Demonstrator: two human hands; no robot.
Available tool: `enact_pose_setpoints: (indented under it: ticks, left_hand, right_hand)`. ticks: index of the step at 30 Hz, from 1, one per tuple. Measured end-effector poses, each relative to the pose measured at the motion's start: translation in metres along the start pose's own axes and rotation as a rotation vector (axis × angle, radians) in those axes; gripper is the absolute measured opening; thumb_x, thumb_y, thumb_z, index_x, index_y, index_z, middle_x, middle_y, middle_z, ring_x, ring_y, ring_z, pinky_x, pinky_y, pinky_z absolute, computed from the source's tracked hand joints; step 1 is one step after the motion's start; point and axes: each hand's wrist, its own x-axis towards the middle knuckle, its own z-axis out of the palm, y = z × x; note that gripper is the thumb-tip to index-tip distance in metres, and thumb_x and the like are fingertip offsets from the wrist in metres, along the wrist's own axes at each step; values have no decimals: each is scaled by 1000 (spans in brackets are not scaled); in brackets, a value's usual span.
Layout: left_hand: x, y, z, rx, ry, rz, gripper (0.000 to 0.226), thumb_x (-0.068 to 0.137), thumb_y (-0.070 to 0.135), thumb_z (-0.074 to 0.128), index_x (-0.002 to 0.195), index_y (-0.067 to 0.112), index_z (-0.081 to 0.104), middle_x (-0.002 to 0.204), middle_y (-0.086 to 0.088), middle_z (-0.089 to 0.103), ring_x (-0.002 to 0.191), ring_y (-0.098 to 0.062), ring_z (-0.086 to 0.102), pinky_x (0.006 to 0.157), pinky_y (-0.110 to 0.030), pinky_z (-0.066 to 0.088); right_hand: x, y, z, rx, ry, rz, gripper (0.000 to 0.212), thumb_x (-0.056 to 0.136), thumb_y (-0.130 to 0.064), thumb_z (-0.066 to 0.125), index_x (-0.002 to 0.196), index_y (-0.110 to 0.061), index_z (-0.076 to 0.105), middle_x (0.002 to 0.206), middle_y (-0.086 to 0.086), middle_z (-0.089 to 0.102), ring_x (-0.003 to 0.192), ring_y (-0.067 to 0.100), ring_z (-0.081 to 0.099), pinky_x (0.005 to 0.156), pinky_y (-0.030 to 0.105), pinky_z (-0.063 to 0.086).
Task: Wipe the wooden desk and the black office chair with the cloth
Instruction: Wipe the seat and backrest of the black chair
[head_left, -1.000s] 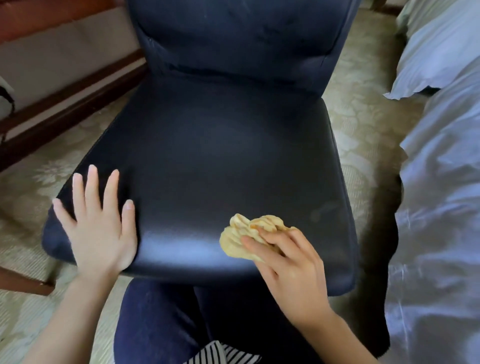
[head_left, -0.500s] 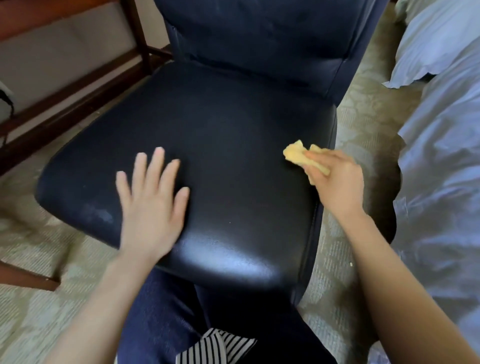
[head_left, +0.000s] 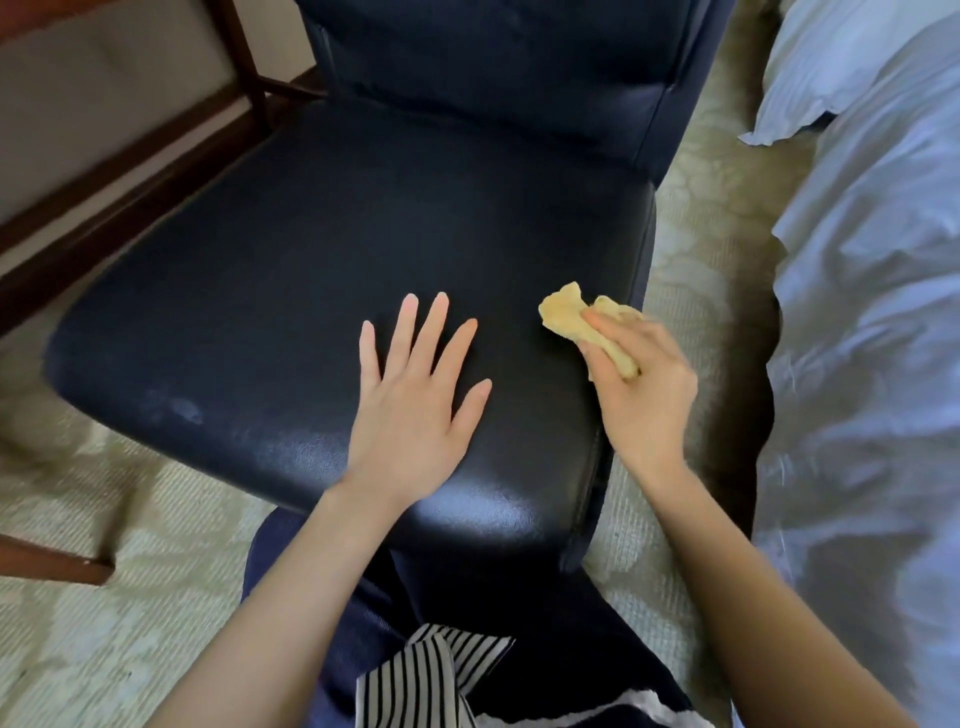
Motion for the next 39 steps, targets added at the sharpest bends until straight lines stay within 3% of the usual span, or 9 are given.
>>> enact_pose_setpoints:
  ticks: [4, 9, 17, 22, 26, 29, 32, 34, 39]
  left_hand:
    - [-3, -12, -1, -55, 15, 19, 63, 95, 50, 20, 147, 18, 35, 159, -5, 17, 148, -24, 1, 115, -46, -9]
    - [-8, -36, -7, -95, -1, 55, 65, 93, 53, 20, 148, 21, 32, 160, 0, 11, 147, -17, -6, 114, -40, -15]
    - [-17, -77, -23, 3, -116, 34, 70, 88, 61, 6, 152, 33, 10, 155, 19, -13, 142, -7, -24, 113, -45, -18]
    - [-20, -67, -30, -87, -71, 4, 63, 92, 55, 17, 151, 34, 13, 155, 22, -10, 142, -4, -21, 112, -37, -22]
    - [-19, -54, -26, -136, -61, 32, 63, 91, 55, 12, 151, 33, 13, 155, 22, -8, 143, -4, -20, 112, -37, -21]
    - [-21, -55, -20, -139, -53, 13, 60, 94, 50, 18, 151, 32, 16, 155, 22, -7, 143, -3, -20, 113, -35, -21]
    - [-22, -57, -18, -193, -19, 31, 57, 96, 48, 20, 150, 30, 24, 156, 21, -1, 144, -2, -14, 114, -29, -20]
    - [-21, -57, -18, -240, 2, 43, 57, 96, 48, 20, 148, 28, 29, 156, 19, 5, 145, -2, -9, 114, -27, -18]
    - [-19, -50, -14, -242, 41, 30, 53, 98, 43, 23, 147, 27, 34, 156, 18, 8, 145, -2, -7, 116, -28, -14]
  right_hand:
    - [-63, -12, -6, 127, 68, -53, 32, 79, -14, 74, 108, -25, 66, 96, -14, 57, 91, 17, 59, 84, 27, 46]
    - [-116, -18, -2, 124, 40, -420, 31, 79, -10, 69, 105, -26, 70, 92, -7, 51, 79, 17, 51, 80, 19, 44]
    - [-104, -3, 11, 42, -88, -955, 26, 94, -18, 58, 119, -27, 64, 121, -6, 60, 101, 17, 54, 95, 27, 47]
    - [-54, 30, 21, 47, 71, -473, 19, 91, -10, 60, 107, -15, 70, 112, 5, 62, 98, 24, 56, 88, 32, 47]
    - [-7, 51, 22, -41, 213, -228, 24, 89, -8, 58, 111, -4, 68, 106, 19, 65, 97, 27, 57, 92, 20, 39]
    - [23, 59, 21, -20, 255, 37, 28, 91, -9, 59, 118, -9, 66, 118, 15, 62, 111, 25, 55, 97, 19, 36]
    - [49, 64, 17, -43, 270, 157, 30, 92, -14, 57, 121, -11, 64, 122, 14, 61, 115, 28, 56, 99, 28, 39]
    - [70, 67, 13, -11, 275, 264, 30, 93, -18, 56, 122, -16, 64, 121, 9, 62, 114, 23, 56, 98, 23, 37]
    - [102, 60, 11, 287, 379, 710, 28, 92, -25, 58, 119, -26, 65, 117, -4, 65, 109, 15, 59, 98, 28, 45]
